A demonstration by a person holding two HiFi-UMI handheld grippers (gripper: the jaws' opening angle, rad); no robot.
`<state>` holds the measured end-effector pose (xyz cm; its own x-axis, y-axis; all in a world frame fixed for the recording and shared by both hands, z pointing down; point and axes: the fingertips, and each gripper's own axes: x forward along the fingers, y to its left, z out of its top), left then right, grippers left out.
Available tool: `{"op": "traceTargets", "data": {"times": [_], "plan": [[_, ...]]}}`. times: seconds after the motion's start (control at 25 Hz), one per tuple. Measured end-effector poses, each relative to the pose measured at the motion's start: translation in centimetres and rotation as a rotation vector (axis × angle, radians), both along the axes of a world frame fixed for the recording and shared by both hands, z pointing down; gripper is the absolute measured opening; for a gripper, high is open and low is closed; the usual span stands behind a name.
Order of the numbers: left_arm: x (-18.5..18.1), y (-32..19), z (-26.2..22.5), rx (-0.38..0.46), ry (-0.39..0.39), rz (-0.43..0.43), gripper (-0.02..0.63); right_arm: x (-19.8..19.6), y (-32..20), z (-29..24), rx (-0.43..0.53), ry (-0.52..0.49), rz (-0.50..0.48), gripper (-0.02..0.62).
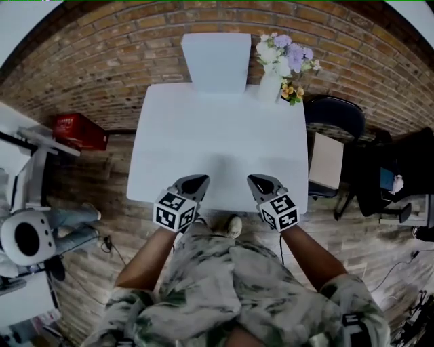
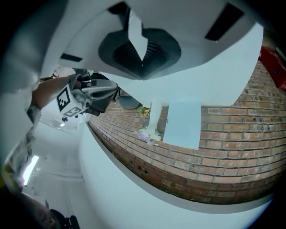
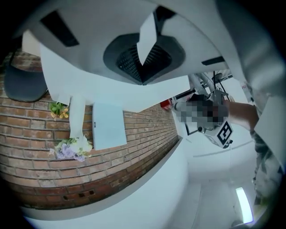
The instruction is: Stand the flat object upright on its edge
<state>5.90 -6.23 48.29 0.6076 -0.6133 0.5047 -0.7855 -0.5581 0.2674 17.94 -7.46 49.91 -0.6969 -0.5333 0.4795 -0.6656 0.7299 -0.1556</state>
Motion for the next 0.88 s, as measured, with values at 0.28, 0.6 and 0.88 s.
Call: {"op": "traceTargets", "data": {"times": [0.28,0.6,0.88], "plan": [[-0.9,4.8,-1.4,0.011,0.029,0.027,0.025,-0.6,5.7,-1.0,-0.010,0.006,-0.001,0.021],[-4.9,11.8,-2.8,0.013,0.063,0.085,0.025,-5.1,11.8,-3.4,0.022,-0.013,0.002,0.021],[-8.9,18.3,-2.8,-0.004,0.071,0.127,0.025,-8.4,18.0,-3.9,0.012,-0.015,0.043,0.021]]}}
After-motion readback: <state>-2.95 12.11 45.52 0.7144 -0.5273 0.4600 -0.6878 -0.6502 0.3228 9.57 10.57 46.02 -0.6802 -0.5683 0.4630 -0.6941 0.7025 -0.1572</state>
